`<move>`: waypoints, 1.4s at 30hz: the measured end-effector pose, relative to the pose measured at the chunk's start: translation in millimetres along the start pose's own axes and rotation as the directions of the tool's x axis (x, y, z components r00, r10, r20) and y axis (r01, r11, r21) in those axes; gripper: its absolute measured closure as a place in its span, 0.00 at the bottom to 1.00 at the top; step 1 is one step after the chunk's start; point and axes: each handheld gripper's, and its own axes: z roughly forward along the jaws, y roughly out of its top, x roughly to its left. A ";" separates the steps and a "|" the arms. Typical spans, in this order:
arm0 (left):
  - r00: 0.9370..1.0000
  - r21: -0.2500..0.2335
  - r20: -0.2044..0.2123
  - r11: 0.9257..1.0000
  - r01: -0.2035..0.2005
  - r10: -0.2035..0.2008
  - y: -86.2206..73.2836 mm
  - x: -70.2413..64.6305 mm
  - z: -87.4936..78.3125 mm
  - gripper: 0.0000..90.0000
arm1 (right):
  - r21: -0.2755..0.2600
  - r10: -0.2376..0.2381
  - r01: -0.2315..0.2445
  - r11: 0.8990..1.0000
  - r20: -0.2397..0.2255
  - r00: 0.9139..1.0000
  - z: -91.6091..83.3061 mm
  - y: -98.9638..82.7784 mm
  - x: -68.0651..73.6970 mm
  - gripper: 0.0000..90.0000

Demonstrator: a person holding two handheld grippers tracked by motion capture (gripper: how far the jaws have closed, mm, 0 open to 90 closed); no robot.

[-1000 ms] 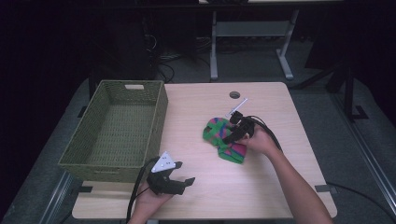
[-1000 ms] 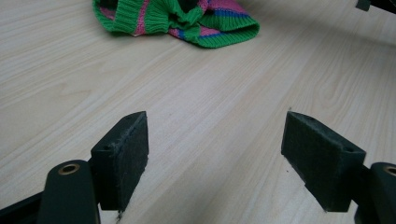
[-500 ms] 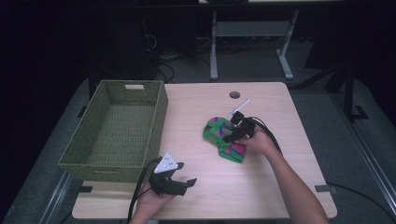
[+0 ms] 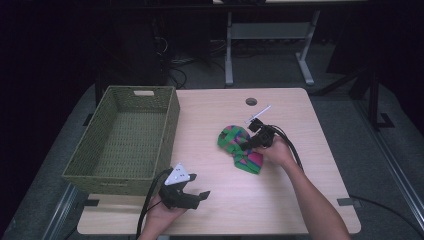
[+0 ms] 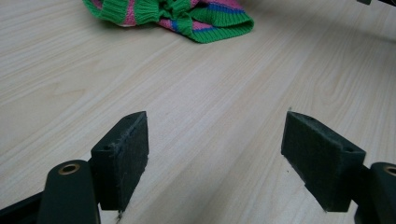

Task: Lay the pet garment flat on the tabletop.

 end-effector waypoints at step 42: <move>1.000 -0.003 -0.006 1.000 -0.001 0.001 0.0 1.9 -1.9 0.26 | -0.161 0.027 -0.026 0.987 0.000 1.000 -77.9 2.3 2.1 0.86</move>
